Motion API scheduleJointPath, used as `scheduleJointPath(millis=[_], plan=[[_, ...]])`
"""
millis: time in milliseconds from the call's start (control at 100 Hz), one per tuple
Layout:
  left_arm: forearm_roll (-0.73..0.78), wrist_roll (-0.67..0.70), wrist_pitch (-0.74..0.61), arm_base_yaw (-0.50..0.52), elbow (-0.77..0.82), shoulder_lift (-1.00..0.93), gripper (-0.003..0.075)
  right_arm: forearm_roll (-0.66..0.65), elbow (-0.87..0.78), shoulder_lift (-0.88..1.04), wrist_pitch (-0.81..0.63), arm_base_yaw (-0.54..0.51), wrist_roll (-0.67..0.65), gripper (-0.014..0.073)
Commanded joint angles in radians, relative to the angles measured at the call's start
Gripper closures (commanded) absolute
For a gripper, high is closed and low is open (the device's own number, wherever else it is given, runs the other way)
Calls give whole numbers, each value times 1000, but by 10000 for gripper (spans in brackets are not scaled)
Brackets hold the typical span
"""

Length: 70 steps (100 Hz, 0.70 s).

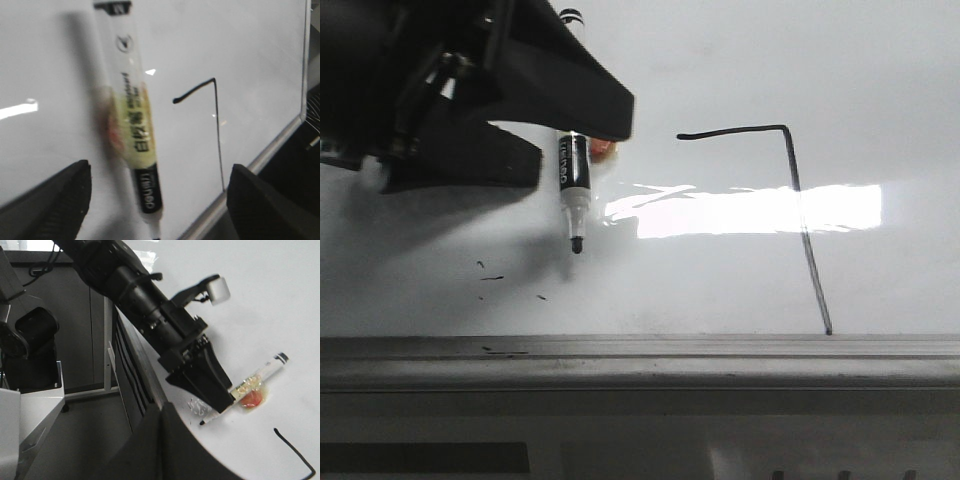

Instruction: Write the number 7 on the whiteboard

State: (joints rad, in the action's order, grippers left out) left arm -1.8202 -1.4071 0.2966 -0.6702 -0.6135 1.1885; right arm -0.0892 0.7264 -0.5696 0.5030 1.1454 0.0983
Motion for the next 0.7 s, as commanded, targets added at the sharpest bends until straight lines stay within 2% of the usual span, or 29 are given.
scheduleJointPath(millis=[0, 100, 200, 270, 400, 550, 690], plan=[[16, 3, -55, 12, -4, -106, 180, -22, 31, 56, -14, -9, 3, 654], [121, 3, -49, 12, 19, -245, 226, -63, 27, 141, -4, -9, 3, 642], [208, 3, -49, 12, 58, -374, 333, -147, 3, 237, 3, -9, 3, 636], [246, 3, -49, 12, 95, -458, 452, -223, -30, 296, 24, -9, -33, 636], [264, 3, -49, 12, 175, -590, 742, -331, -93, 391, 67, -9, -175, 636], [266, 3, -49, 12, 224, -698, 741, -331, -111, 442, 82, -9, -177, 638], [266, 3, -47, 12, 236, -720, 741, -331, -111, 443, 84, -9, -177, 638]])
